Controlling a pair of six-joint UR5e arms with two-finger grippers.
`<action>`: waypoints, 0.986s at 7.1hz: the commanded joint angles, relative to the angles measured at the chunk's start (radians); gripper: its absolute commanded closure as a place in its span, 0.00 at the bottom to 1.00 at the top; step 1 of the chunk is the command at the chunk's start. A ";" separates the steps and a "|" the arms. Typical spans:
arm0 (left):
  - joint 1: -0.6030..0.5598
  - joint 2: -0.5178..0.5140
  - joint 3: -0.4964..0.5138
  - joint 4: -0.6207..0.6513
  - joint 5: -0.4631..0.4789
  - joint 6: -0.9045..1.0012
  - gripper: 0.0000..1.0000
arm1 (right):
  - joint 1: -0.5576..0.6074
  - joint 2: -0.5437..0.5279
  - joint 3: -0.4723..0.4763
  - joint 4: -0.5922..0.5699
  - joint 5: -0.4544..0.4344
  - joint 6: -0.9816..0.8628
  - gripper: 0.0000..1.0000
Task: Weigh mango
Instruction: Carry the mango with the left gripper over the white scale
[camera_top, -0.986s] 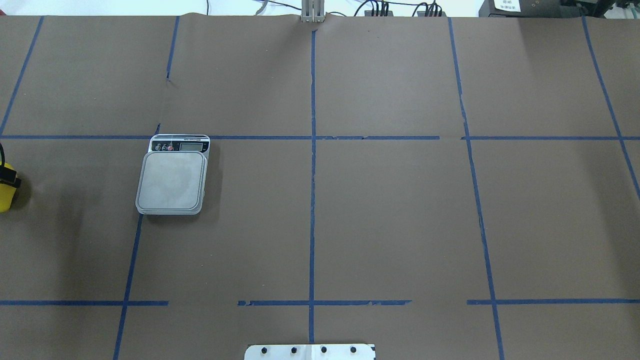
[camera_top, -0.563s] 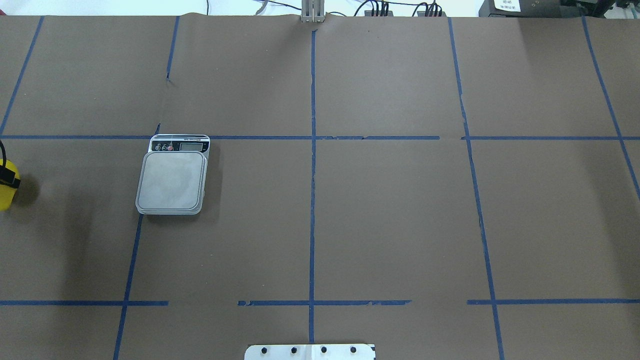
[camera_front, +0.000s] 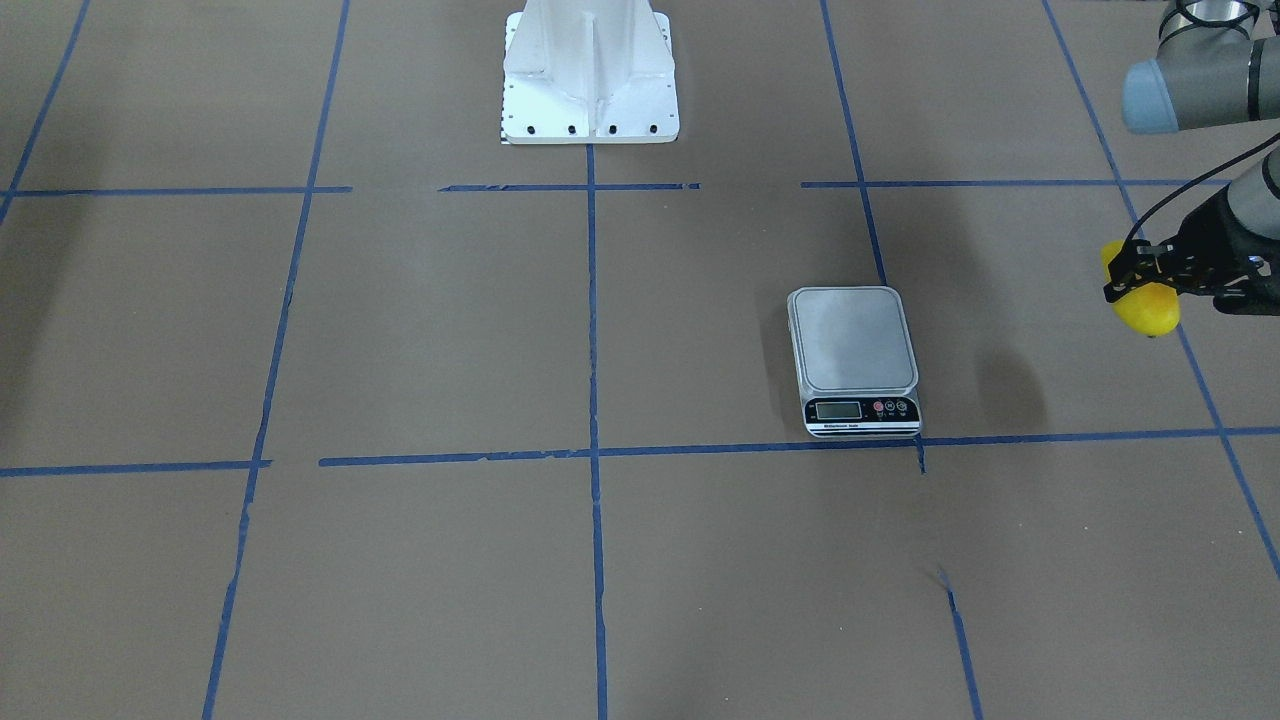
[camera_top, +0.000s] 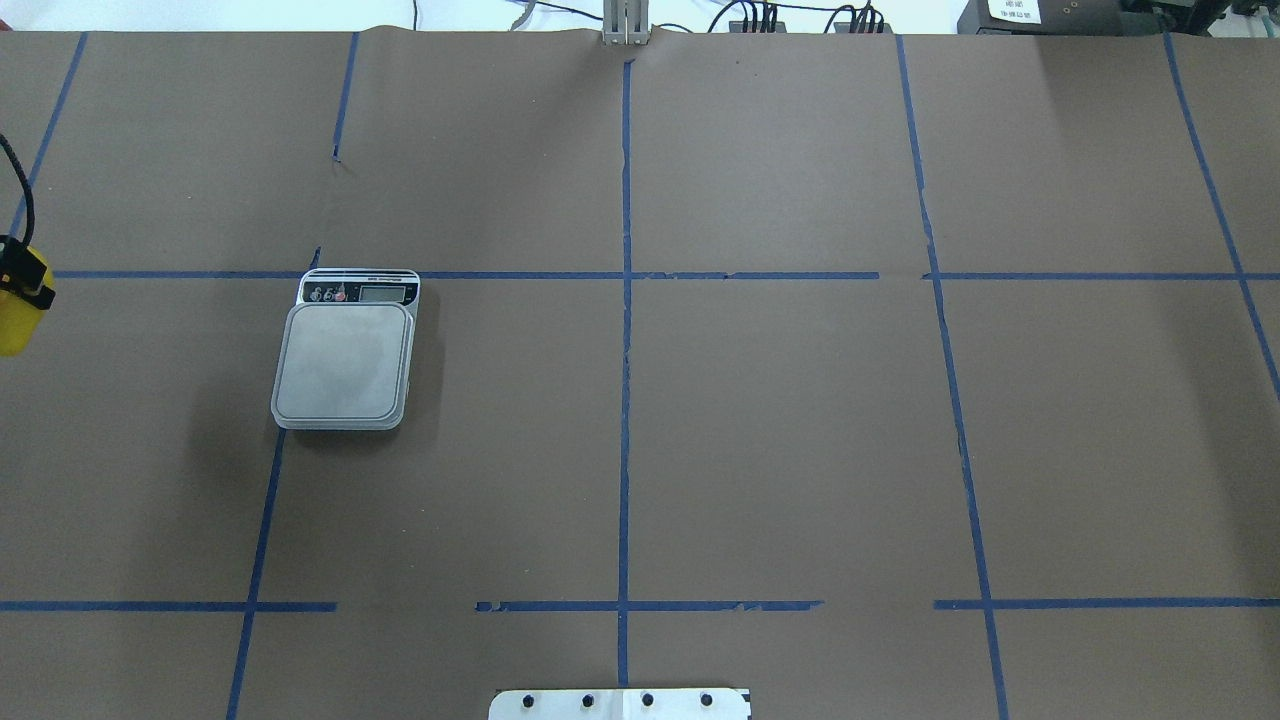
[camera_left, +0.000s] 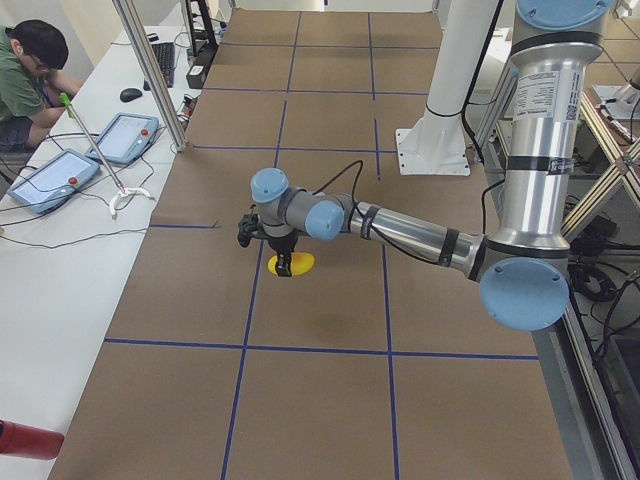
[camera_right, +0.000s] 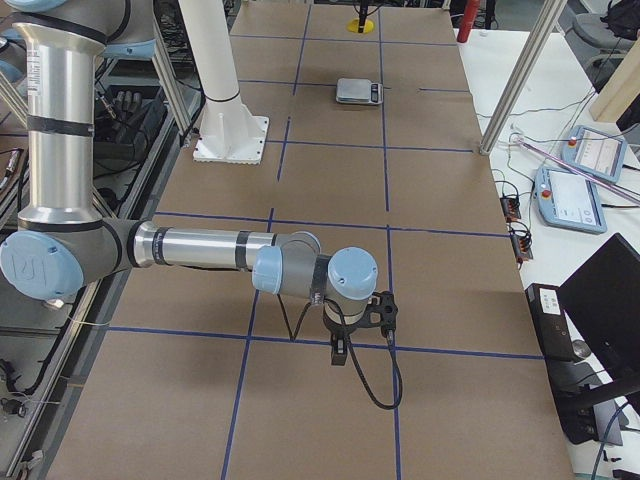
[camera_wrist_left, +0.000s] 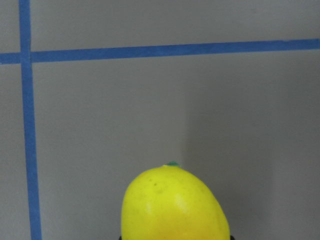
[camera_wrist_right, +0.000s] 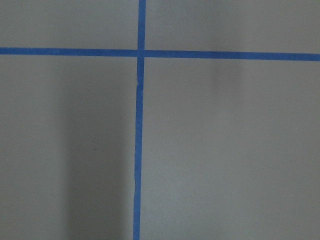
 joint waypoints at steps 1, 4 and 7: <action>0.034 -0.131 -0.007 0.049 -0.011 -0.245 1.00 | 0.000 0.000 0.000 0.000 0.000 0.000 0.00; 0.288 -0.202 0.081 -0.286 0.009 -0.709 1.00 | 0.000 0.000 0.000 0.000 0.000 0.000 0.00; 0.390 -0.242 0.124 -0.294 0.109 -0.739 1.00 | 0.000 0.000 0.000 0.000 0.000 0.000 0.00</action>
